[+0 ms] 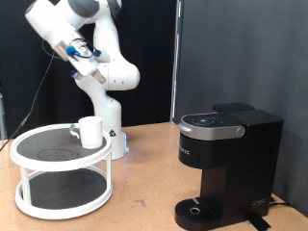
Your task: Make a cup of coffee with the keurig machine
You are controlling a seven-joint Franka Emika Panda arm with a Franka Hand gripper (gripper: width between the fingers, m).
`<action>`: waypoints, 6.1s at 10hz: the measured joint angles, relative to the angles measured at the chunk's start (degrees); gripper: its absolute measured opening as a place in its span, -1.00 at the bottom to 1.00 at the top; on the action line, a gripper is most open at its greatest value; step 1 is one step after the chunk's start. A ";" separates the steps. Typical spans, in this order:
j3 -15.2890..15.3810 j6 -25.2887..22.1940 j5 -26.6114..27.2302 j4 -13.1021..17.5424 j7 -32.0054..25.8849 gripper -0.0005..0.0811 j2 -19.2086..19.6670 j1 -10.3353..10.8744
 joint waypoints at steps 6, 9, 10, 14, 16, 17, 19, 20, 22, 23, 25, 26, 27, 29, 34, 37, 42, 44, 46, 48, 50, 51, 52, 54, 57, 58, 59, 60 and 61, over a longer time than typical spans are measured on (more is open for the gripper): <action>-7.72 -3.35 -4.79 6.22 -1.34 -0.99 3.17 -2.16; -8.55 -2.94 -8.27 6.63 -2.28 -0.99 5.43 -2.16; -8.87 -1.68 -8.40 6.18 -2.59 -0.99 6.27 -2.16; -10.48 6.63 -8.12 2.06 -4.63 -0.37 9.40 -2.05; -11.34 11.07 -8.11 -0.25 -7.16 0.16 11.27 -1.65; -12.12 12.98 -7.98 -1.36 -9.05 0.57 12.42 -1.04; -13.53 15.69 -7.27 -2.97 -12.23 0.74 14.70 0.53; -14.11 16.37 -6.89 -3.43 -13.57 0.80 15.70 1.29; -14.89 17.13 -6.04 -4.02 -15.48 0.80 17.43 2.60; -15.05 17.15 -5.61 -4.13 -15.99 0.81 17.94 3.04; -15.22 17.15 -4.83 -4.19 -16.83 0.81 18.51 3.36; -15.23 17.15 -4.50 -4.19 -17.05 0.81 18.56 3.36; -15.23 17.13 -4.32 -4.19 -17.12 0.54 18.57 3.36; -15.23 17.11 -4.28 -4.23 -17.15 -0.03 18.57 3.36; -15.20 14.81 -4.34 -3.79 -16.61 -0.93 18.19 2.96; -14.67 6.86 -4.44 -1.44 -14.08 -0.98 15.29 1.22; -13.68 -2.01 -7.70 1.91 -12.18 -0.98 10.72 -0.21; -13.71 -0.98 -3.33 1.07 -10.83 -0.98 11.28 0.31; -11.80 5.19 2.16 -1.60 -8.44 -0.98 11.71 2.37; -8.75 10.08 5.36 -3.22 -5.53 -0.98 12.54 4.75; -6.02 15.97 9.87 -3.69 -3.73 -0.98 14.10 7.79; -5.06 18.92 12.50 -3.66 -3.56 -0.98 15.16 9.55; -4.40 21.43 15.00 -3.46 -3.55 -0.98 16.32 11.40; -3.59 25.51 19.08 -2.54 -3.58 -0.98 19.17 15.04; -3.02 29.56 23.53 -0.10 -3.75 -0.98 24.49 19.92; -2.83 30.19 24.61 0.97 -3.95 -0.98 26.36 21.37; -2.74 30.27 25.24 2.63 -4.10 -0.98 29.10 22.50; -2.79 30.27 25.24 2.52 -4.10 -0.98 28.97 22.46; -2.81 30.27 25.24 2.42 -4.10 -0.98 28.97 22.46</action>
